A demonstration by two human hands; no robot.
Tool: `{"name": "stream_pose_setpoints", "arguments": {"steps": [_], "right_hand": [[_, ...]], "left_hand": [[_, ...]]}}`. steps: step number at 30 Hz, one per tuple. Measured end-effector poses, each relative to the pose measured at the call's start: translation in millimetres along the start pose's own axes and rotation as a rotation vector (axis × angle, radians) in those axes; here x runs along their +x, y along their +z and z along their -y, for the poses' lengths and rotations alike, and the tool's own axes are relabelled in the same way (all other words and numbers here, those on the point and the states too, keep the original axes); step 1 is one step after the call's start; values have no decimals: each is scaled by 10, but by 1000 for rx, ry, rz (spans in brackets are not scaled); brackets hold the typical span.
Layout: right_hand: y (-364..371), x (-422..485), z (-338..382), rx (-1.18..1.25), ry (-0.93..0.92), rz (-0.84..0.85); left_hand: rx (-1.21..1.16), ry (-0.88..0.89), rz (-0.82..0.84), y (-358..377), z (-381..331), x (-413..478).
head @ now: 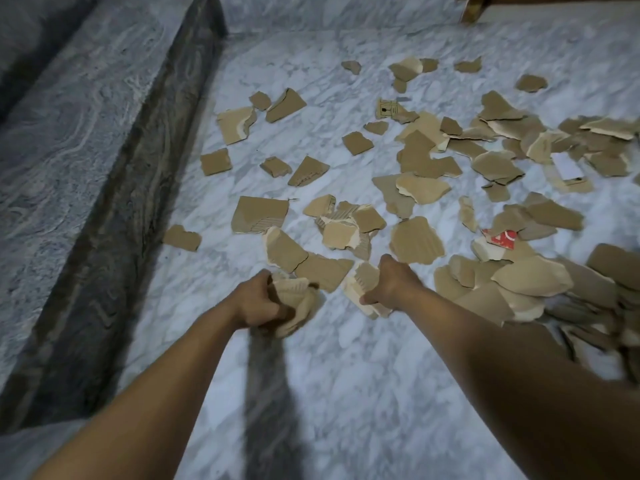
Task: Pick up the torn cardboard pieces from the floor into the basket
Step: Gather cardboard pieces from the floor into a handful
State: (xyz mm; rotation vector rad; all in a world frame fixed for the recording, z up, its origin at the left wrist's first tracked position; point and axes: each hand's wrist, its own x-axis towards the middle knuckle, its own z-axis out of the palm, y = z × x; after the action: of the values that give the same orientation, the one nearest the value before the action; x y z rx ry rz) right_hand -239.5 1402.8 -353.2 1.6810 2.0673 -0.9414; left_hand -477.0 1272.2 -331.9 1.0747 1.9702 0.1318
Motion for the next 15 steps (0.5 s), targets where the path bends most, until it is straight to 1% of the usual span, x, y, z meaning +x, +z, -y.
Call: {"name": "stream_pose_setpoints", "arguments": {"steps": [2, 4, 5, 7, 9, 11, 14, 15], "right_hand": [[-99, -50, -131, -42, -50, 80], [-227, -102, -251, -64, -76, 147], [-305, -119, -307, -58, -81, 161], [-447, -130, -437, 4, -67, 164], [-595, -98, -541, 30, -65, 160], [-732, 11, -625, 34, -72, 135], [-914, 267, -635, 123, -33, 86], [-939, 340, -585, 105, -15, 67]], "left_hand": [[76, 45, -9, -113, -246, 146], [297, 54, -20, -173, -441, 338], [406, 41, -31, -162, -507, 440], [506, 47, -42, -38, -573, 619], [495, 43, -31, 142, -595, 672], [471, 27, -87, 259, -600, 695], [455, 117, -149, 247, -675, 722], [467, 145, -149, 239, -709, 716]]}}
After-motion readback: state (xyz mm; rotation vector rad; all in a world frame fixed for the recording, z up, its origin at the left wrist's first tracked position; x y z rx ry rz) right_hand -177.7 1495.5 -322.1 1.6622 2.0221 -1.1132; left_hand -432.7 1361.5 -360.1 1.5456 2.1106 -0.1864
